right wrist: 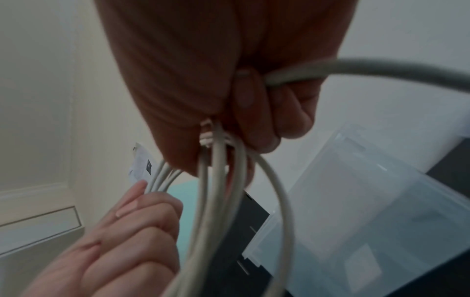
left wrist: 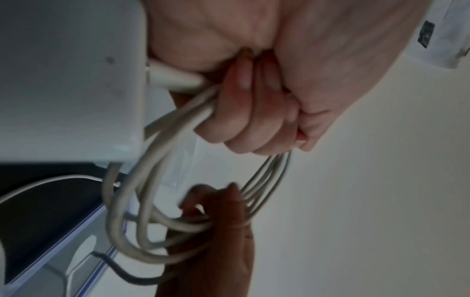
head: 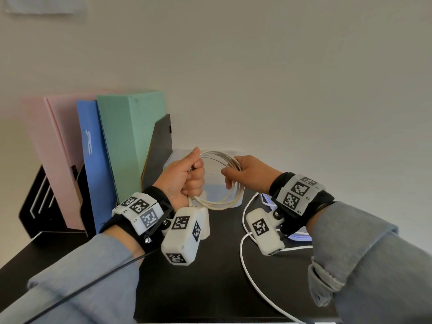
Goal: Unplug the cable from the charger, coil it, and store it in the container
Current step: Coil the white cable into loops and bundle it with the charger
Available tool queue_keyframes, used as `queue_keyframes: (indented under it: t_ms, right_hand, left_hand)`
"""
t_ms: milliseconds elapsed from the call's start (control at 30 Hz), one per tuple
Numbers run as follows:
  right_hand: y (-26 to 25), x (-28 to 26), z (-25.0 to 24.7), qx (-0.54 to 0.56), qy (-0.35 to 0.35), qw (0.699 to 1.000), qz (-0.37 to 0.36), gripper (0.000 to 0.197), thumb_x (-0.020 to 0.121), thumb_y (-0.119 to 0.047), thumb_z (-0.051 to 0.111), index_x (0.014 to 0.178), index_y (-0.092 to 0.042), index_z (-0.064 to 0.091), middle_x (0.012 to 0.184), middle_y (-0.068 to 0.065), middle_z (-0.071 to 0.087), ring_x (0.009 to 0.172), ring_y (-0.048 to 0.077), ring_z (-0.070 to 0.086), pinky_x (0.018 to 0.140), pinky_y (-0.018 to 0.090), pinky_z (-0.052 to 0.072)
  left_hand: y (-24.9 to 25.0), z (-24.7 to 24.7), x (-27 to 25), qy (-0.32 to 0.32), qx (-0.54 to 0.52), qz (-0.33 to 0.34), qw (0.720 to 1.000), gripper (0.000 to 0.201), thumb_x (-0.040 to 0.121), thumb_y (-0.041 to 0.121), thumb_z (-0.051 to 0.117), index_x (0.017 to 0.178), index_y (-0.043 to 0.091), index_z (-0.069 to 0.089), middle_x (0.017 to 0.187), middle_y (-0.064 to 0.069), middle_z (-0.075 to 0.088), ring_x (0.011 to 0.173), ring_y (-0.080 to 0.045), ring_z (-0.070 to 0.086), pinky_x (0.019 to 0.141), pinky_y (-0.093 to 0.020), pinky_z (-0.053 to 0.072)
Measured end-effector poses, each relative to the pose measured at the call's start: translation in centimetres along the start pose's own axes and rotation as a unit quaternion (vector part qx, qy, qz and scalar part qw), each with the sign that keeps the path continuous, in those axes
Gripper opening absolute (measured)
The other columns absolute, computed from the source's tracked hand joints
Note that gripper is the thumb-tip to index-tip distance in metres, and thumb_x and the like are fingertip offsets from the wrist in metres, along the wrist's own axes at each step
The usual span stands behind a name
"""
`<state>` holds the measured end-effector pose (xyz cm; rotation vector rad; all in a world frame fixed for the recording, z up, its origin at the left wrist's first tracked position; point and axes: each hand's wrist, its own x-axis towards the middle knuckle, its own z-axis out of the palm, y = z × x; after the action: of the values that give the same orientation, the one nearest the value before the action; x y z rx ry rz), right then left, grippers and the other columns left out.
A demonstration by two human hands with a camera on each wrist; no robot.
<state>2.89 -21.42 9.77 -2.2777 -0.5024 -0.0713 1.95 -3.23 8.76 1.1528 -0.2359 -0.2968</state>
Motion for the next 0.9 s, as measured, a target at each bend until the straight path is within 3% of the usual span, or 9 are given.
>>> queue_keyframes:
  t_ms: [67,133,267,333,433,567,667,767,900]
  right_hand:
    - [0.3,-0.1,0.0,-0.008,-0.018,1.0,0.003,0.014,0.09,-0.023,0.055,0.083,-0.011,0.058,0.078,0.0,0.067,0.065,0.008,0.053,0.065,0.013,0.044]
    - [0.6,-0.1,-0.2,-0.012,-0.011,1.0,0.008,0.015,0.087,-0.027,0.06,0.09,-0.013,0.056,0.081,-0.001,0.065,0.07,0.009,0.054,0.071,0.021,0.044]
    - [1.8,-0.7,-1.3,-0.006,0.002,0.999,0.034,0.023,0.087,-0.04,0.059,0.088,-0.017,0.057,0.072,-0.004,0.068,0.056,-0.001,0.05,0.062,0.018,0.039]
    - [2.8,-0.9,-2.2,0.008,0.045,0.998,0.047,0.025,0.087,-0.041,0.058,0.079,-0.017,0.058,0.062,-0.005,0.062,0.051,0.004,0.047,0.06,0.02,0.039]
    - [4.3,-1.2,-3.3,0.019,0.122,0.99,0.061,0.03,0.088,-0.04,0.057,0.069,-0.017,0.06,0.062,-0.001,0.052,0.059,0.012,0.045,0.062,0.024,0.04]
    - [5.5,-1.3,-3.4,0.05,0.177,0.979,0.083,0.026,0.091,-0.032,0.055,0.076,-0.014,0.067,0.061,-0.002,0.048,0.059,0.014,0.044,0.065,0.026,0.043]
    - [5.7,-0.9,-2.6,-0.008,0.215,0.971,0.107,0.025,0.092,-0.029,0.052,0.09,-0.013,0.071,0.064,-0.003,0.053,0.063,0.014,0.049,0.068,0.028,0.04]
    - [5.1,-0.7,-1.7,-0.099,0.223,0.963,0.11,0.024,0.094,-0.029,0.046,0.107,-0.021,0.065,0.082,-0.006,0.06,0.084,0.019,0.058,0.075,0.029,0.044]
    - [3.8,-0.9,-1.2,-0.262,0.254,0.926,0.098,0.014,0.093,-0.03,0.042,0.097,-0.023,0.054,0.081,-0.001,0.066,0.076,0.024,0.061,0.058,0.026,0.04]
  left_hand:
    - [0.1,-0.1,0.0,0.005,-0.001,0.0,1.0,0.042,0.095,0.044,0.038,0.061,0.02,0.038,0.038,0.01,0.027,0.027,-0.002,0.019,0.03,-0.015,0.012]
    - [0.2,-0.2,0.0,0.013,-0.004,0.004,1.0,0.042,0.095,0.043,0.038,0.06,0.02,0.038,0.038,0.01,0.027,0.026,-0.002,0.019,0.03,-0.015,0.013]
    - [0.8,-1.5,0.3,0.053,-0.023,0.023,0.998,0.043,0.096,0.042,0.037,0.059,0.02,0.036,0.037,0.01,0.026,0.026,-0.003,0.019,0.029,-0.014,0.013]
    - [1.2,-2.5,0.5,0.075,-0.024,0.034,0.996,0.043,0.096,0.042,0.037,0.059,0.02,0.035,0.036,0.009,0.025,0.025,-0.003,0.018,0.028,-0.012,0.014]
    - [1.5,-3.6,0.5,0.095,-0.026,0.041,0.994,0.044,0.096,0.042,0.037,0.058,0.021,0.035,0.036,0.009,0.025,0.025,-0.003,0.018,0.028,-0.011,0.015]
    - [1.6,-4.0,0.6,0.101,-0.044,0.049,0.993,0.045,0.097,0.043,0.035,0.058,0.021,0.034,0.035,0.009,0.025,0.024,-0.003,0.019,0.028,-0.012,0.014]
    - [1.3,-3.9,0.8,0.108,-0.046,0.061,0.991,0.046,0.097,0.044,0.034,0.058,0.02,0.035,0.034,0.009,0.027,0.024,-0.003,0.019,0.028,-0.012,0.014]
    - [1.0,-3.7,0.9,0.087,-0.082,0.062,0.991,0.047,0.097,0.048,0.03,0.06,0.019,0.037,0.035,0.009,0.028,0.024,-0.003,0.021,0.028,-0.013,0.015]
    - [1.0,-3.4,0.9,0.055,-0.087,0.046,0.994,0.043,0.098,0.04,0.029,0.062,0.018,0.04,0.038,0.008,0.031,0.027,-0.003,0.024,0.029,-0.015,0.019]
